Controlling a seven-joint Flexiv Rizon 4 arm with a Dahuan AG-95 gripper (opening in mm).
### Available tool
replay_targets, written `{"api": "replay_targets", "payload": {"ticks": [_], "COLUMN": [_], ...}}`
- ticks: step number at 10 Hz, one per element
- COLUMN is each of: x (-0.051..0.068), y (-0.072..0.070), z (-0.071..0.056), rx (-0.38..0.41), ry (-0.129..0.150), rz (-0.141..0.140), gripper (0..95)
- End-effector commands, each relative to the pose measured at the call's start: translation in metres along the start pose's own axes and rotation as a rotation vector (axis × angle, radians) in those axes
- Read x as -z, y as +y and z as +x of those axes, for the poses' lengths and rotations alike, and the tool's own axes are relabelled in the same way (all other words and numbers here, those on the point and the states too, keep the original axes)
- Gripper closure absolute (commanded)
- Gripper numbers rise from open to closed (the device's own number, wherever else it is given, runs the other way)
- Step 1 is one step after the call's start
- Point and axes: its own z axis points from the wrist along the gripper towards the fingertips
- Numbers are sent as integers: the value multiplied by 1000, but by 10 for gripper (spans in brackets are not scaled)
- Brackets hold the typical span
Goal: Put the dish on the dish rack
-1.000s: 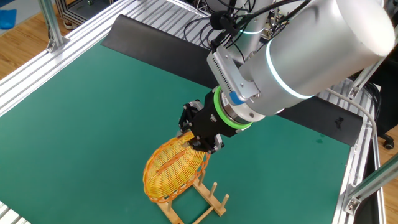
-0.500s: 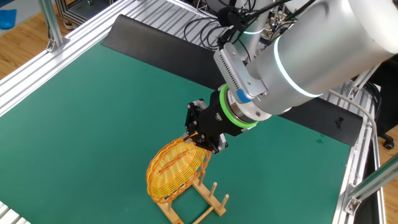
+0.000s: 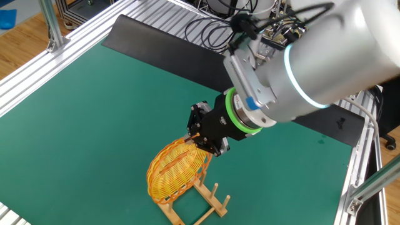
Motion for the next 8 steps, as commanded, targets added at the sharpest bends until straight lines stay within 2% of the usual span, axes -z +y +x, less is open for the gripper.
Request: {"api": "replay_targets", "payload": {"ticks": [1,4,8], "x": [-1,-2,1], "y": [0,1,0], "z": [-2,-2,-1], "rx": [-6,-17,-5], "ry": [-2,-1,-5], "rz": [2,3,-42], "gripper": [950,950,950]}}
